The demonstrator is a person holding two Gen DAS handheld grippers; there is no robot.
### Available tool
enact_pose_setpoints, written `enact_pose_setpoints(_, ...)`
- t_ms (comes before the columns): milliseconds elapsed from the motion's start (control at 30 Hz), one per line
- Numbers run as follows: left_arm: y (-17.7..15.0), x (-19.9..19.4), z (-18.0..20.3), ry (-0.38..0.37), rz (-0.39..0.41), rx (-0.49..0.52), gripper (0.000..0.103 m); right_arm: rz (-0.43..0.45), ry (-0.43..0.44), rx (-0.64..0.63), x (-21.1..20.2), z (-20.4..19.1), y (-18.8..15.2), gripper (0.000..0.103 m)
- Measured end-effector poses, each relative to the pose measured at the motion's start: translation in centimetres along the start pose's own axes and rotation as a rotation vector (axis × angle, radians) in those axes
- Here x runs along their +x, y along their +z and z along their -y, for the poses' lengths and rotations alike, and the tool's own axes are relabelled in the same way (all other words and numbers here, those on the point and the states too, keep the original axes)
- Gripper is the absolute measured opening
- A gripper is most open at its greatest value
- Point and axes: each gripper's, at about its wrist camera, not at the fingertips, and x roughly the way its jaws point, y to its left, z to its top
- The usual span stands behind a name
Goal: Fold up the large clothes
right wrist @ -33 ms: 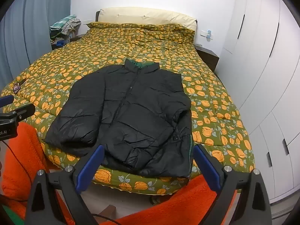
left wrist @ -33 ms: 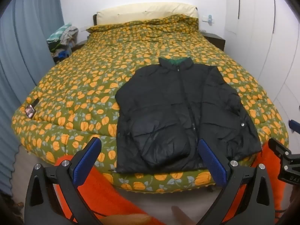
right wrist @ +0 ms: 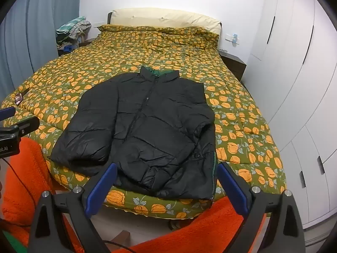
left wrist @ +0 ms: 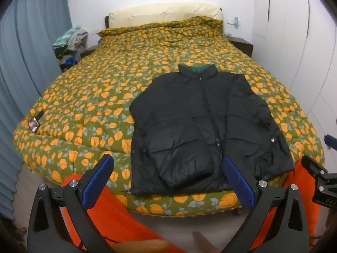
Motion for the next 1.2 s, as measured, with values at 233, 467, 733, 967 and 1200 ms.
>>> enact_pose_setpoints(233,-0.6,0.1,-0.6,0.001,-0.002,0.0,0.103,-0.003,-0.003,-0.006,-0.2,-0.3,0.2,0.098)
enact_pose_setpoints(467,-0.4,0.3,-0.6,0.011,-0.021,0.005,0.103,-0.01,0.01,-0.001,0.3,-0.6,0.3,0.098)
enact_pose_setpoints(733,-0.1,0.3,-0.4,0.017,-0.023,0.003,0.103,-0.002,0.015,-0.006,-0.1,-0.4,0.2,0.098)
enact_pose_setpoints(967,-0.1,0.2,-0.7,0.012,-0.023,0.003,0.103,0.005,0.014,-0.008,-0.3,-0.5,0.3,0.098)
enact_pose_setpoints(1200,0.2,-0.1,-0.6,0.021,-0.017,0.01,0.103,-0.009,0.028,0.005,-0.2,-0.2,0.3,0.098)
